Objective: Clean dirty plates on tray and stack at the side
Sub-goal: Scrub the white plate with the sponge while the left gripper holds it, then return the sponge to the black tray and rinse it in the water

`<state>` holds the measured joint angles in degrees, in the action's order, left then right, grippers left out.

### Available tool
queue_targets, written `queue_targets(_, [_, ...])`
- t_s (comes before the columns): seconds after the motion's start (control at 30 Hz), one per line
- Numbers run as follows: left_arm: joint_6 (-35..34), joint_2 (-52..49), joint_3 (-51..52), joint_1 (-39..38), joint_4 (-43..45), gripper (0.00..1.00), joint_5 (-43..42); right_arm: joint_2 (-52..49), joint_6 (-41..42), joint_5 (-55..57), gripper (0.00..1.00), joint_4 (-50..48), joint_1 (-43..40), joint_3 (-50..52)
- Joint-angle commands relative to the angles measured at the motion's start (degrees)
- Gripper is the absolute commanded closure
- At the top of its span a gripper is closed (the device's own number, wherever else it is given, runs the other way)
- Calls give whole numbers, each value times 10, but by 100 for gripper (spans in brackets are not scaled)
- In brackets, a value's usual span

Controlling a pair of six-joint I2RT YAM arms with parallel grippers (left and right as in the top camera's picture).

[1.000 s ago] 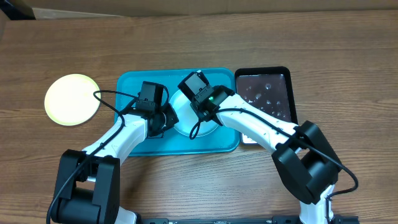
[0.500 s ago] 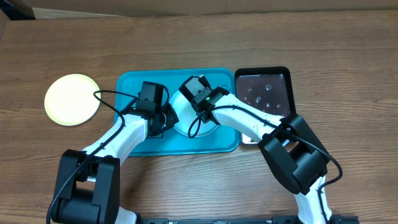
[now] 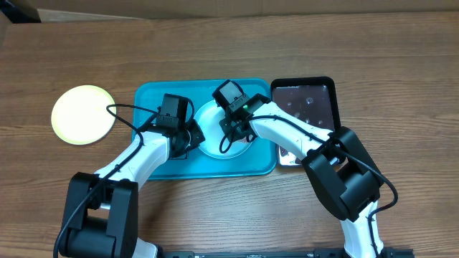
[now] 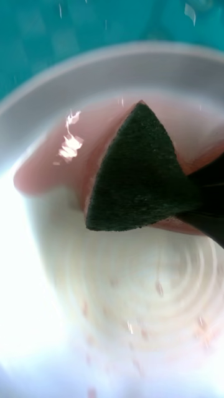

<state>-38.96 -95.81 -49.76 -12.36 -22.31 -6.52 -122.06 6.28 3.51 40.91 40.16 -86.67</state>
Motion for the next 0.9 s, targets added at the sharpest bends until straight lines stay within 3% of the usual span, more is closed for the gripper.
queue_targets(0.0, [4,-5,-5,-4,3,96,-3,-24,14,-134,96,9,16,12])
queue_targets(0.43, [5,-5,-5,-4,1,96,-3,-17,14,-343,96,-31,-21,-41])
queue_targets(0.87, [13,-5,-5,-4,1,96,-3,64,14,-314,96,99,-176,-102])
